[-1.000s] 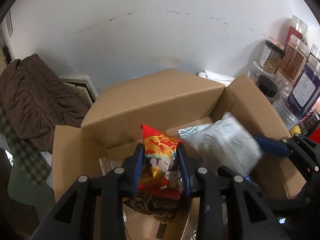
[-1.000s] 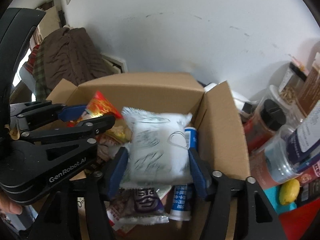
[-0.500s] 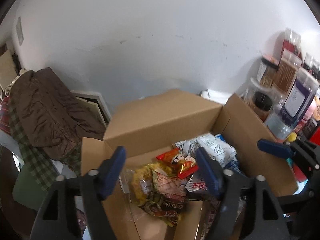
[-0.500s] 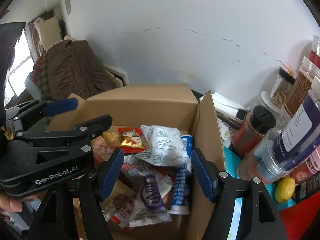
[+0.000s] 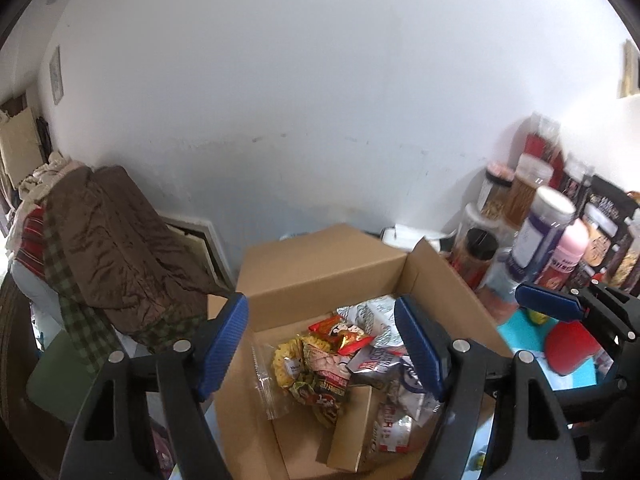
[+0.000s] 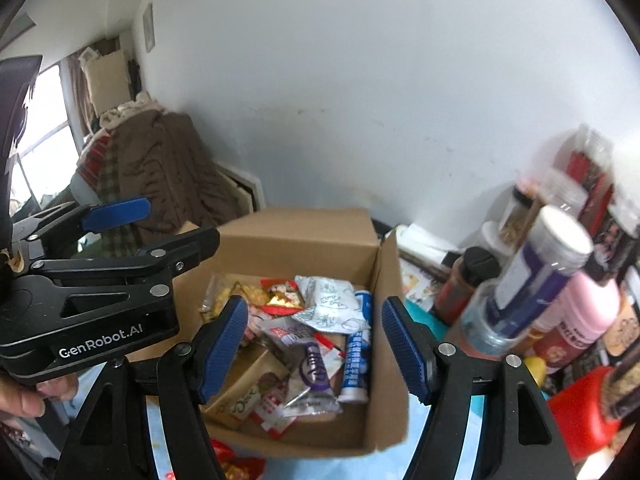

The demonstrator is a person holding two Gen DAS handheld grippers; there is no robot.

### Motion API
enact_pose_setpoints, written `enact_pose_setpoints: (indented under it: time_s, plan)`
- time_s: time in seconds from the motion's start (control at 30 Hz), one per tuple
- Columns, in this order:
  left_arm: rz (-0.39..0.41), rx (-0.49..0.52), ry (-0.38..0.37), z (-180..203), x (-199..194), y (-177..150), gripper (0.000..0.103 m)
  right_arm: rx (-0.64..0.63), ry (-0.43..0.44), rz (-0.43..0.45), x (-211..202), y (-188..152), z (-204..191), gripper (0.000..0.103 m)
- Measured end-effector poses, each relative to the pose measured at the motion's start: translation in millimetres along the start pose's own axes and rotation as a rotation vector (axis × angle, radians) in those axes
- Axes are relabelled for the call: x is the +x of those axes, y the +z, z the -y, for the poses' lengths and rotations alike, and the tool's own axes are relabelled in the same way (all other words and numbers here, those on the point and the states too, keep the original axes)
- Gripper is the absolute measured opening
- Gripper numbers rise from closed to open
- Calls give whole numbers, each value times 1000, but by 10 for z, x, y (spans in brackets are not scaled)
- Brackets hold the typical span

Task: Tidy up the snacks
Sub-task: 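Withdraw both tools from the box toward the last red packet and lollipop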

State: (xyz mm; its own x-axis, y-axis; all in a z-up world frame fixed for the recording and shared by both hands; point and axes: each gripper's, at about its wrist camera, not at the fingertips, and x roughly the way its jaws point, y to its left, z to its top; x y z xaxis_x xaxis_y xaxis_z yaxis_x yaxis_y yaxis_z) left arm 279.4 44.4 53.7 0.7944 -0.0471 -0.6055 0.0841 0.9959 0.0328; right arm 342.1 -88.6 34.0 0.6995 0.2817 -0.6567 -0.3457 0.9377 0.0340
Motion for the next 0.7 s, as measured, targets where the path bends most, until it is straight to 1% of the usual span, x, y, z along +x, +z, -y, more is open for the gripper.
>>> enact_pose_setpoints:
  time_s: [0.13, 0.23, 0.27, 0.3, 0.37, 0.43, 0.5, 0.7]
  plan:
    - [40, -5, -14, 29, -332, 7, 75, -15, -9, 45, -332, 11, -60, 72]
    - [68, 0, -10, 76, -580, -8, 75, -26, -13, 80, -585, -5, -108, 72]
    - [80, 0, -13, 83, -660, -15, 75, -30, -14, 93, -669, -21, -126, 74]
    - [88, -1, -17, 86, -726, -23, 76, -32, -13, 106, -751, -40, -145, 76]
    - [101, -1, -23, 105, -865, -42, 83, -38, -13, 121, -877, -74, -177, 76]
    - [121, 5, -22, 126, -1000, -83, 84, -42, -22, 135, -1009, -125, -206, 76]
    - [140, 13, -29, 152, -1152, -139, 89, -43, -28, 150, -1134, -191, -236, 76]
    - [175, 32, -50, 228, -1465, -305, 90, -45, -31, 178, -1441, -397, -309, 76]
